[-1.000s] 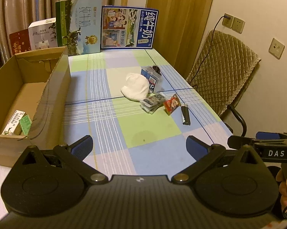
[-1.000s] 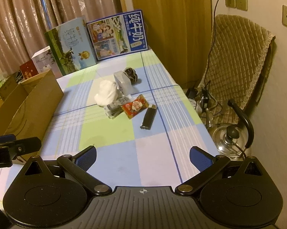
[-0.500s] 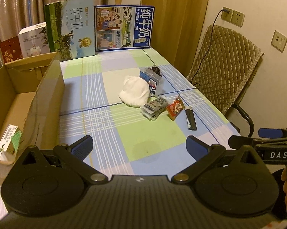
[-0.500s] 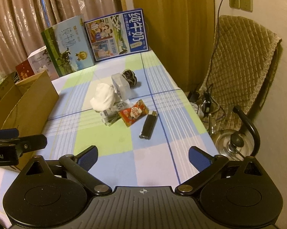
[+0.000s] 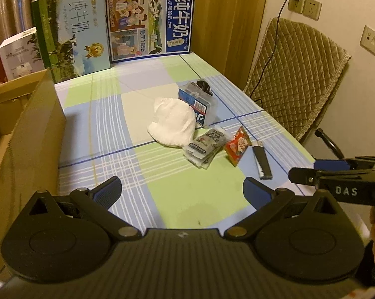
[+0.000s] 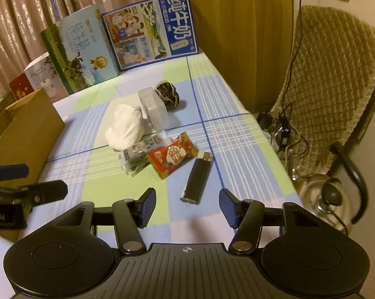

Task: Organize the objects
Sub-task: 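Grasp the black lighter with the right tool, then lift the lighter with the right tool while the left tool grasps the red candy packet, then carry the lighter and candy packet over the cardboard box with both tools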

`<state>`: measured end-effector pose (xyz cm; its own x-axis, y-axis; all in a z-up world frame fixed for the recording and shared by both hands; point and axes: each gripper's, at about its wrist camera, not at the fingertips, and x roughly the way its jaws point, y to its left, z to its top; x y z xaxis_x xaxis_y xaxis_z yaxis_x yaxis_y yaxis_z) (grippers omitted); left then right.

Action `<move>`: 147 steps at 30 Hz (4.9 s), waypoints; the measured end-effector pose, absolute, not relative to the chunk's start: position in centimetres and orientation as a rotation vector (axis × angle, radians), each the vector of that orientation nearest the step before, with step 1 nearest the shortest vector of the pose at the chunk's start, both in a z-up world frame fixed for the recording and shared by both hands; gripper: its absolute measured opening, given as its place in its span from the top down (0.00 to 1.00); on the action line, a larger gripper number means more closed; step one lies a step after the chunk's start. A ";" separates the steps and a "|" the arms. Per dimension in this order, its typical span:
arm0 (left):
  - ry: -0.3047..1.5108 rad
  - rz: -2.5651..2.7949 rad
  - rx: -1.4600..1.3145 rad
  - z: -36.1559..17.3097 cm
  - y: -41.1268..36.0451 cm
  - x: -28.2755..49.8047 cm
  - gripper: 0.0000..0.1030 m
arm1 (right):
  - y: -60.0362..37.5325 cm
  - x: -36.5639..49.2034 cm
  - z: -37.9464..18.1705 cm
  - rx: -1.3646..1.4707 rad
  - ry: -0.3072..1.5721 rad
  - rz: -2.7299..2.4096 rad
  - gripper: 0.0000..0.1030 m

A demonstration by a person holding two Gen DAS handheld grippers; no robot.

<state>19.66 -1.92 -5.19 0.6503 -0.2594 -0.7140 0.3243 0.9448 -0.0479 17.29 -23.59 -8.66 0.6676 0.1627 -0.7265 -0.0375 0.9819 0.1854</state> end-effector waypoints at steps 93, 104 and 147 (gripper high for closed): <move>0.881 -0.344 0.137 -12.3 -3.7 21.0 0.80 | -20.1 18.2 -12.4 -0.052 0.833 0.190 0.82; 0.862 -0.316 0.088 -7.6 -2.1 15.8 0.80 | -18.8 11.7 -7.7 -0.006 0.791 0.197 0.82; 0.744 -0.041 0.004 3.6 13.2 1.4 0.80 | -3.4 2.1 0.9 -0.078 0.671 0.521 0.82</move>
<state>1.42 13.16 3.60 0.7350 -0.0362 -0.6771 0.0390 0.9992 -0.0110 2.14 -3.39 0.86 0.6608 0.4356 -0.6112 -0.4847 0.8695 0.0956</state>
